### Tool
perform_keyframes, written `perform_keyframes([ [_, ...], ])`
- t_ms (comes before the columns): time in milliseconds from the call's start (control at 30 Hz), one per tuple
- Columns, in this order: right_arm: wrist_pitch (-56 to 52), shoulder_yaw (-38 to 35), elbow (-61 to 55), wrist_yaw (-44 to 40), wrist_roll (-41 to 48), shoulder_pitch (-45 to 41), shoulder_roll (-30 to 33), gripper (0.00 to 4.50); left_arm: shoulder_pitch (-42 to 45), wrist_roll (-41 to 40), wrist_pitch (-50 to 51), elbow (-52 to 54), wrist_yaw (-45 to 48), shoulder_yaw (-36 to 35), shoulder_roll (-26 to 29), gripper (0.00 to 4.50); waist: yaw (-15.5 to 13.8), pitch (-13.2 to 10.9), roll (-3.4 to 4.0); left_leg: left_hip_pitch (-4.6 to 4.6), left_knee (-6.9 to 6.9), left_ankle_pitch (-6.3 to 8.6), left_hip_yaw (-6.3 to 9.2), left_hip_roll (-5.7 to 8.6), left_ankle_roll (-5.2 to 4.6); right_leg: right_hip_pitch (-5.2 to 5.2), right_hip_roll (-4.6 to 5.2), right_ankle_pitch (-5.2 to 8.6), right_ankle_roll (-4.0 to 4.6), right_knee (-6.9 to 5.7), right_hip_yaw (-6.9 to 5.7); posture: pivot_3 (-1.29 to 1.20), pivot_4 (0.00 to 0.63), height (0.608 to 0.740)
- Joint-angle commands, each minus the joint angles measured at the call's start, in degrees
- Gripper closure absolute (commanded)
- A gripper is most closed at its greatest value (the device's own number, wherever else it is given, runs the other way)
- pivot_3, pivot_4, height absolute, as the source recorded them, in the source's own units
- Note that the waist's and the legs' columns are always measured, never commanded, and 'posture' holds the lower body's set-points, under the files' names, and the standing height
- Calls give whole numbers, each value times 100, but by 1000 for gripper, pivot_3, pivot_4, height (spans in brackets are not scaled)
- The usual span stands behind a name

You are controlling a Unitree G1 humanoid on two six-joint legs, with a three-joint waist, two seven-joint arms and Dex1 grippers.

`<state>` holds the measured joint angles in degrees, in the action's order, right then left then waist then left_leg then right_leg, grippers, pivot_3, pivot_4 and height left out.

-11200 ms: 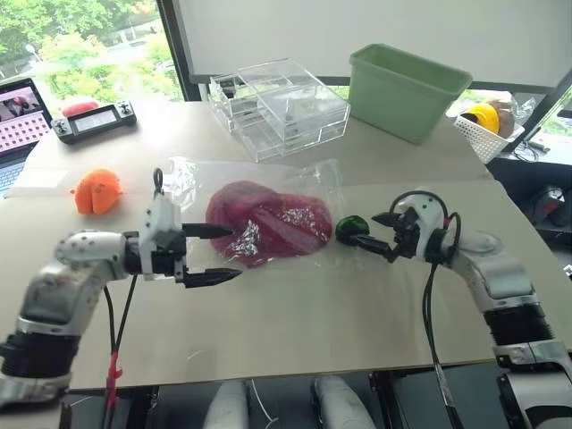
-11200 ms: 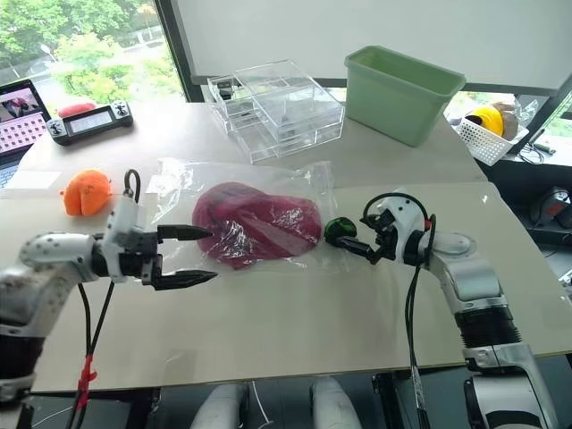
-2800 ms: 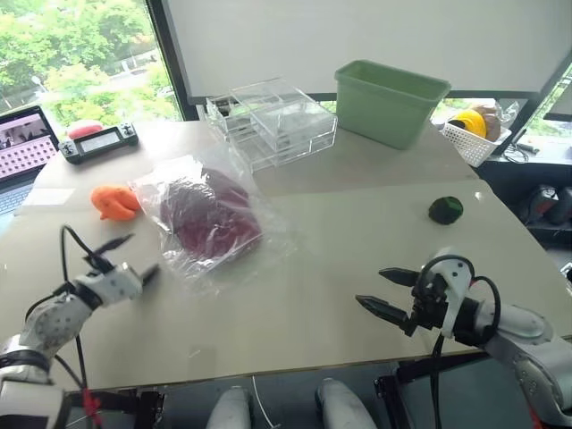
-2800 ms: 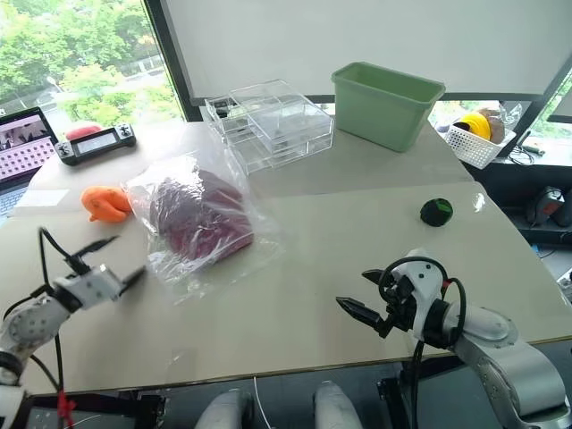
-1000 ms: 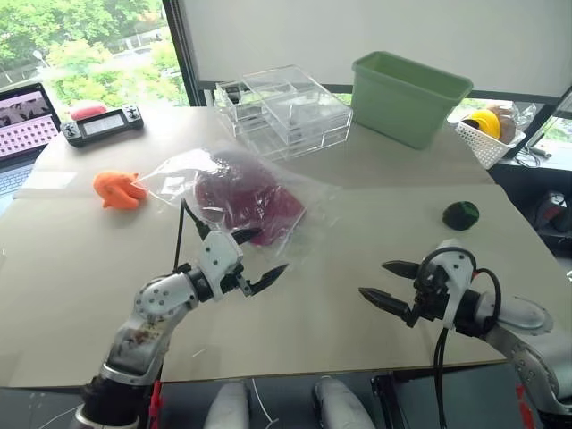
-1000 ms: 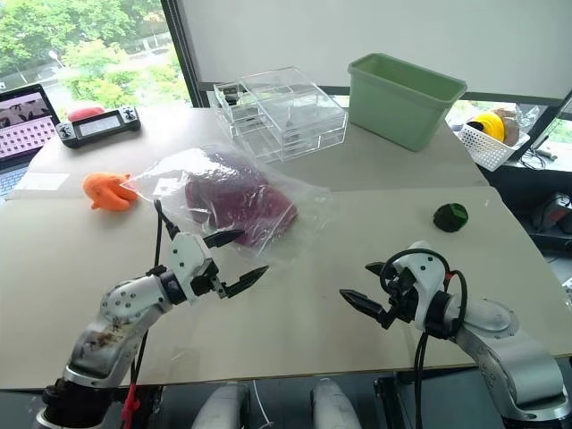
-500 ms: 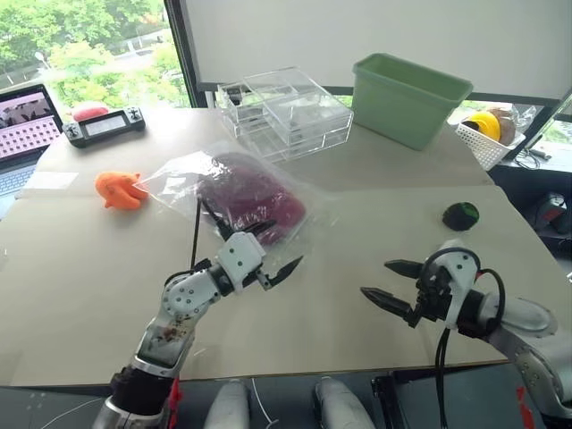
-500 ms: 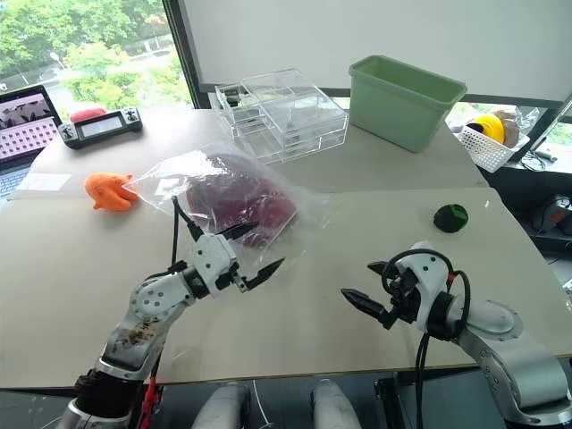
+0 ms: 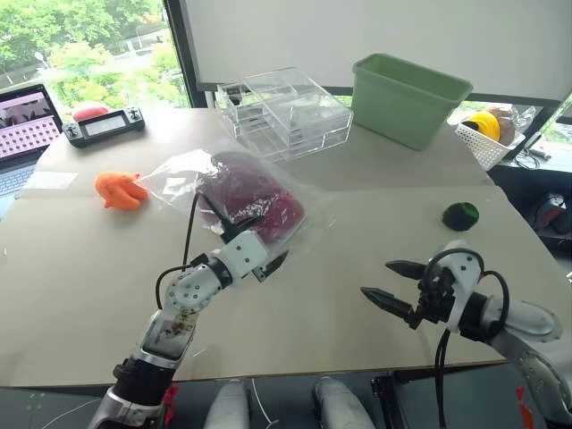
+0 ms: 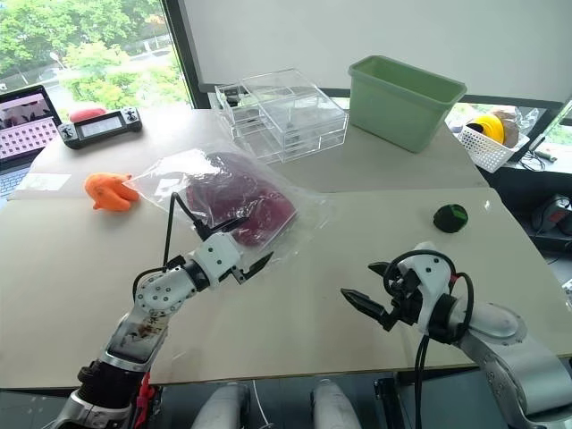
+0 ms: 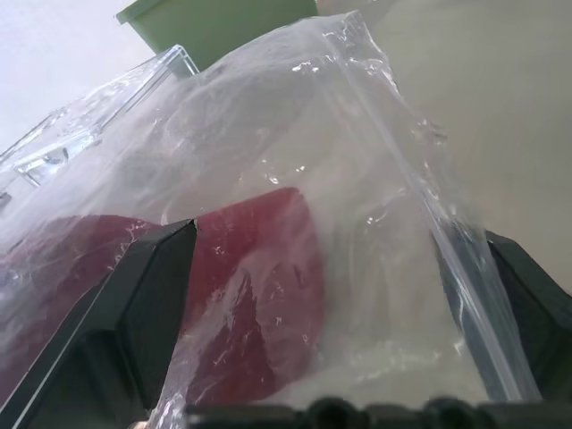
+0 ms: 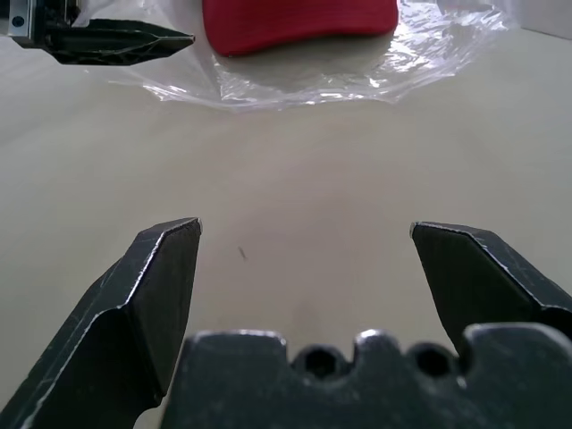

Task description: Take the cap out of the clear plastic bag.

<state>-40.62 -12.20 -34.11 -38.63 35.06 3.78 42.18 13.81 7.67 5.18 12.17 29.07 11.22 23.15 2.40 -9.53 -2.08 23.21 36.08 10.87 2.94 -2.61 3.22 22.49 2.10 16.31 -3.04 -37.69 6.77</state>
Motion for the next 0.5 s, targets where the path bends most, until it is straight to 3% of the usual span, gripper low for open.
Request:
perform_keyframes([
  [33, 43, -74, -100, -10, 68, -60, 8, 0, 127, 160, -20, 125, -137, -74, 43, 22, -5, 0, 0, 1, 1, 0, 0, 0, 0, 0, 0, 0, 0, 0, 0, 0, 150, 735],
  [67, 54, -71, -89, -16, 58, -57, 7, 0, 123, 187, -27, 115, -146, -93, 59, 22, -6, 0, 0, 1, 1, 0, 0, 0, 0, 0, 0, 0, 0, 1, 0, 0, 150, 735],
  [100, 61, -69, -83, -19, 52, -55, 7, 0, 119, 205, -33, 110, -151, -104, 65, 552, -7, 0, 0, 1, 0, 0, 0, 0, 0, -1, 0, 0, 0, 2, 0, 0, 150, 735],
  [167, 92, -52, -62, -21, 16, -37, 0, 0, 89, 208, -58, 116, -173, -130, 66, 981, -4, 0, 0, 1, 0, 0, 0, 0, 0, 0, 0, 0, 0, 2, 0, 0, 150, 735],
  [433, 116, 60, -45, -14, -12, -94, -48, 0, 67, 91, -85, 152, -116, -252, 159, 3956, -3, 0, 0, 1, -1, 0, 0, 0, 0, -1, 0, 0, 0, 3, -1, 0, 150, 735],
  [500, 121, 85, -38, -20, -17, -114, -52, 0, 59, -25, -62, 157, -79, -361, 180, 4397, 1, 0, 0, 1, -1, 0, 1, 0, 0, 0, 0, 0, 0, 3, -1, 0, 150, 735],
])
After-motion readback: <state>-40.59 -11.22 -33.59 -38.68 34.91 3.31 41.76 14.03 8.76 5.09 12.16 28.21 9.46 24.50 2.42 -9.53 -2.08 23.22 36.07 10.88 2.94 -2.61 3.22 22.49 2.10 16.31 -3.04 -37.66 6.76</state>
